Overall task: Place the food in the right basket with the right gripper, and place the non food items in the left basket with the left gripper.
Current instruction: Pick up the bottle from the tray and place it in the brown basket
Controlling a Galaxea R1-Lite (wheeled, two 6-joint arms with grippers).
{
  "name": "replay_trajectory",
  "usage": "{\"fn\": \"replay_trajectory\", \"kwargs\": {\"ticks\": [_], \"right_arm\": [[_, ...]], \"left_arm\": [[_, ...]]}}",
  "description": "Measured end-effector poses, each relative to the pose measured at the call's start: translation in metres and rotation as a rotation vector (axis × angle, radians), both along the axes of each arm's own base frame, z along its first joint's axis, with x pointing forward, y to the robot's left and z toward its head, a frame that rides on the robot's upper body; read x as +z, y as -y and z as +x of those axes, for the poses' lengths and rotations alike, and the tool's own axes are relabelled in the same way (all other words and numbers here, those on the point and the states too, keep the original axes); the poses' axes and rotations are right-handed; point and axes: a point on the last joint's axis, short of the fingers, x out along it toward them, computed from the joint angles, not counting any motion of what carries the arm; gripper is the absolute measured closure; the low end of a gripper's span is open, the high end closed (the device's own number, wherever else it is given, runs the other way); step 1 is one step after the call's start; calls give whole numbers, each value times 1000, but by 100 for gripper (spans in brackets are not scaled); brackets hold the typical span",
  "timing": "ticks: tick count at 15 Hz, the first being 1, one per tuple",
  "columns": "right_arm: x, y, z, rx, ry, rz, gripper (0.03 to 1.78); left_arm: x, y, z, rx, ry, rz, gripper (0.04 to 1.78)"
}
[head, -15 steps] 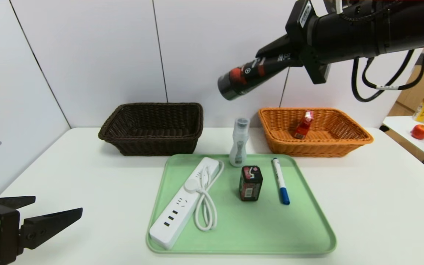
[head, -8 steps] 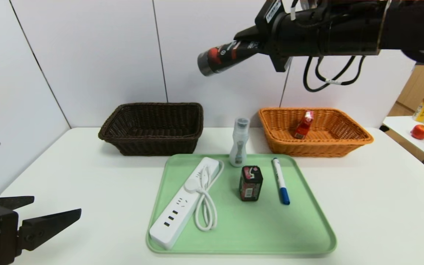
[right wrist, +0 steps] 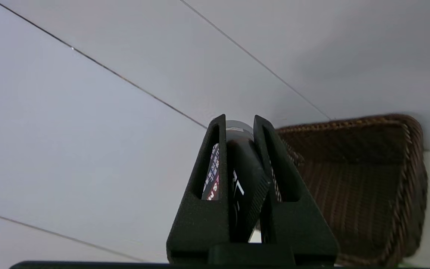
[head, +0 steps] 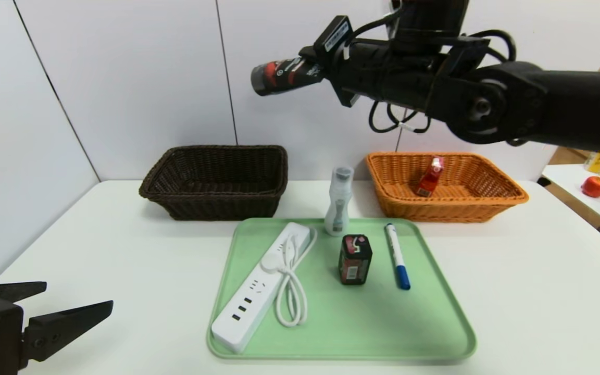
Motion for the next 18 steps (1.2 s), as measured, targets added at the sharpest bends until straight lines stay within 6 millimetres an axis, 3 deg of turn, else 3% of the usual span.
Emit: {"fn": "replay_trajectory", "kwargs": {"ticks": [5, 10, 18], "right_arm": [[-33, -43, 8, 17, 117, -61, 155], [-72, -86, 8, -99, 315, -252, 155], [-96, -105, 6, -72, 329, -333, 155]], "left_arm": [[1, -1, -3, -6, 15, 0, 13], [-4, -4, -8, -16, 16, 2, 13], [-6, -8, -16, -23, 35, 1, 13]]}}
